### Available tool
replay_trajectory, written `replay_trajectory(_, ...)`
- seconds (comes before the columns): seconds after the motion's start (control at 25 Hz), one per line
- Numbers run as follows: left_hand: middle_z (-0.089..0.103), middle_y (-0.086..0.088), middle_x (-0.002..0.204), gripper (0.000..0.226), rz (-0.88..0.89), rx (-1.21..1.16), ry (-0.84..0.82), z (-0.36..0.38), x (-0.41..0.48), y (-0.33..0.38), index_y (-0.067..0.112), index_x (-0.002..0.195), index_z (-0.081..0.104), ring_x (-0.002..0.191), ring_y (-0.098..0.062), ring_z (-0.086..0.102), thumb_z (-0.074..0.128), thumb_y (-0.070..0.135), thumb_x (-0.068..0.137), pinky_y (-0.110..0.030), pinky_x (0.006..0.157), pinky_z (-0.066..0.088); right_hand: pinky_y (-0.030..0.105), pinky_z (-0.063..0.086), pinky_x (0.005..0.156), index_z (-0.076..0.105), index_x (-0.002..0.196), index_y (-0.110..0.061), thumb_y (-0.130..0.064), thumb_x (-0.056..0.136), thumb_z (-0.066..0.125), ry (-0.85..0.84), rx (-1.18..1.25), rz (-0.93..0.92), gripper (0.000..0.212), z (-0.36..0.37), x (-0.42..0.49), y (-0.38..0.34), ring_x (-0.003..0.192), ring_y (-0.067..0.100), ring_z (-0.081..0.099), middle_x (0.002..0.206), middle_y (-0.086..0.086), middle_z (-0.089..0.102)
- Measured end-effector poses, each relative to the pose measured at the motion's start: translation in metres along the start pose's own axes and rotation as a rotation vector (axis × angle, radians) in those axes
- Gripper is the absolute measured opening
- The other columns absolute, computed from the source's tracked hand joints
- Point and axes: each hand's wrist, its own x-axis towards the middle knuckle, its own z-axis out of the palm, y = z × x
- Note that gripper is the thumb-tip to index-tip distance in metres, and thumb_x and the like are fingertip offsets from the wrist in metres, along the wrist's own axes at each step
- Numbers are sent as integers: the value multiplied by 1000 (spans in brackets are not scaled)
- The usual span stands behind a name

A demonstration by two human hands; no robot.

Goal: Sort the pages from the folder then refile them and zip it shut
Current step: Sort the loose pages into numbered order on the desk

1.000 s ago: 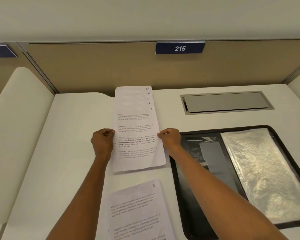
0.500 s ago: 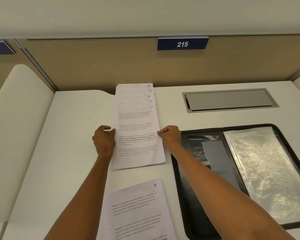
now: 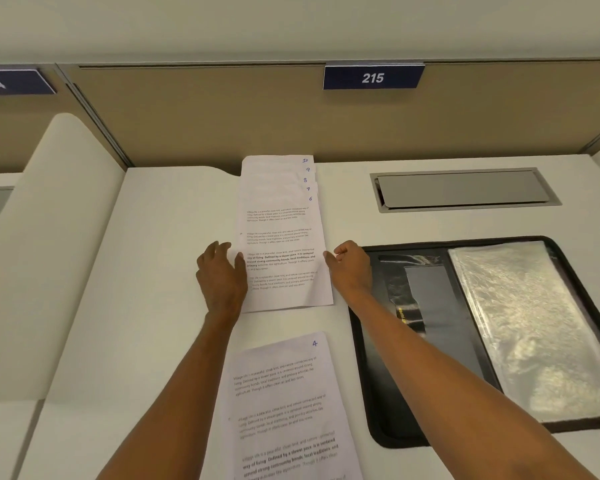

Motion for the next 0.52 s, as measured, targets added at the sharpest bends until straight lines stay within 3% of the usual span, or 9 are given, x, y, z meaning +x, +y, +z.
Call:
replay_trajectory(0.2, 39, -12, 163, 46, 43, -52, -56, 8, -81, -2, 10, 147, 53, 150, -32, 33, 56, 27, 105, -50, 123, 27, 35, 54, 79, 64, 106, -18, -32, 95, 71, 72, -62, -203, 19, 7, -75, 24, 95, 15, 58, 101, -4, 62)
replay_trajectory(0.4, 35, -8, 166, 45, 116, -17, -132, 13, -160, -6, 14, 149, 52, 154, -28, 28, 54, 27, 106, -47, 128, 19, 28, 56, 78, 59, 113, -22, -36, 98, 66, -40, -32, -201, 21, 6, -149, 50, 96, 11, 59, 109, -7, 58)
replay_trajectory(0.52, 32, -6, 168, 46, 146, 64, -191, 15, -191, -15, 17, 151, 50, 157, -24, 22, 49, 31, 108, -50, 130, 11, 15, 48, 80, 54, 122, -24, -41, 98, 65, -139, -71, -159, 31, 1, -180, 61, 100, 8, 56, 117, -13, 53)
